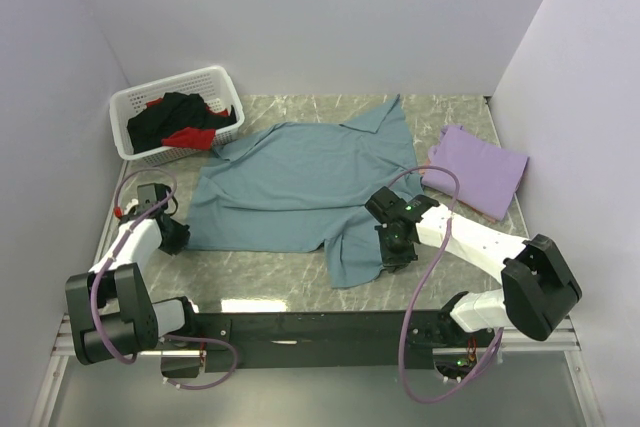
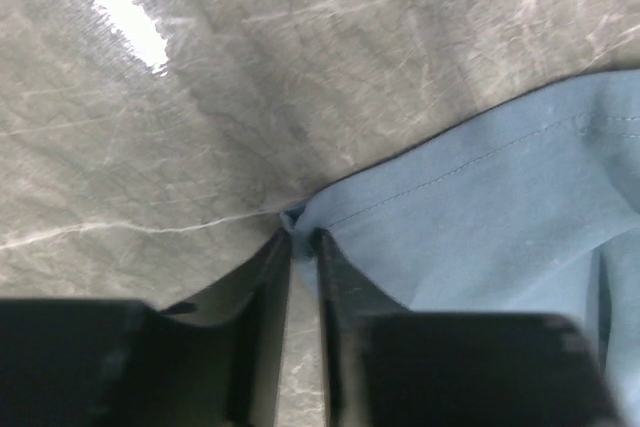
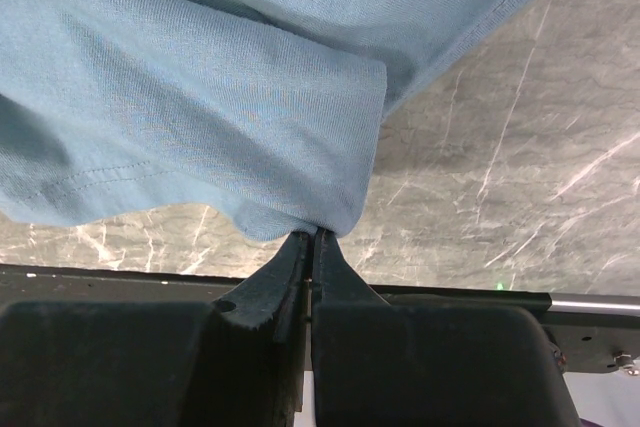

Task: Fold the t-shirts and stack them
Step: Flatten the tshirt out

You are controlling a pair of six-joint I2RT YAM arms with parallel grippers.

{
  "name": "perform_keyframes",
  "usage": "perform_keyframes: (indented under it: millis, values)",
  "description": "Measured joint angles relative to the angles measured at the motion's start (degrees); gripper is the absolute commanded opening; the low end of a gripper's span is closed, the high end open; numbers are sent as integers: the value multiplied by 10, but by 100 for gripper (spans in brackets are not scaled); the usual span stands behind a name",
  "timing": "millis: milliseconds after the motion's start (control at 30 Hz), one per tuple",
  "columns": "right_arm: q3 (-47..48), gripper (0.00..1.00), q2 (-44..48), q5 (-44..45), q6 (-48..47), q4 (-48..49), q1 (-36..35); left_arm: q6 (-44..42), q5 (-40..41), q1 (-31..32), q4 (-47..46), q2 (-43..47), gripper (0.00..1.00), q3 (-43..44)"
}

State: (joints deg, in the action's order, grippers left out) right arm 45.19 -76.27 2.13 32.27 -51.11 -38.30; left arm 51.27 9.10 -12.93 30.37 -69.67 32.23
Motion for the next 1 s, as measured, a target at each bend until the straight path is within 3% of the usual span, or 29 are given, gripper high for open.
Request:
perform_keyframes:
  millis: [33,100,333,633,1000]
  values:
    - [0,0,0,0,0,0,0,-2,-1,0,-5,0,7,-2]
    - [0,0,0,0,0,0,1,-5,-7,0,-16,0,1,-4]
    - [17,0,11,-3,1,-34,2,-9,-55,0,-19,15,0,-7]
    - [91,0,75,-2,14,-124,2,19,-91,0,70,170,0,47]
    - [95,0,160,-7,39,-229,3,26,-88,0,218,291,0,100]
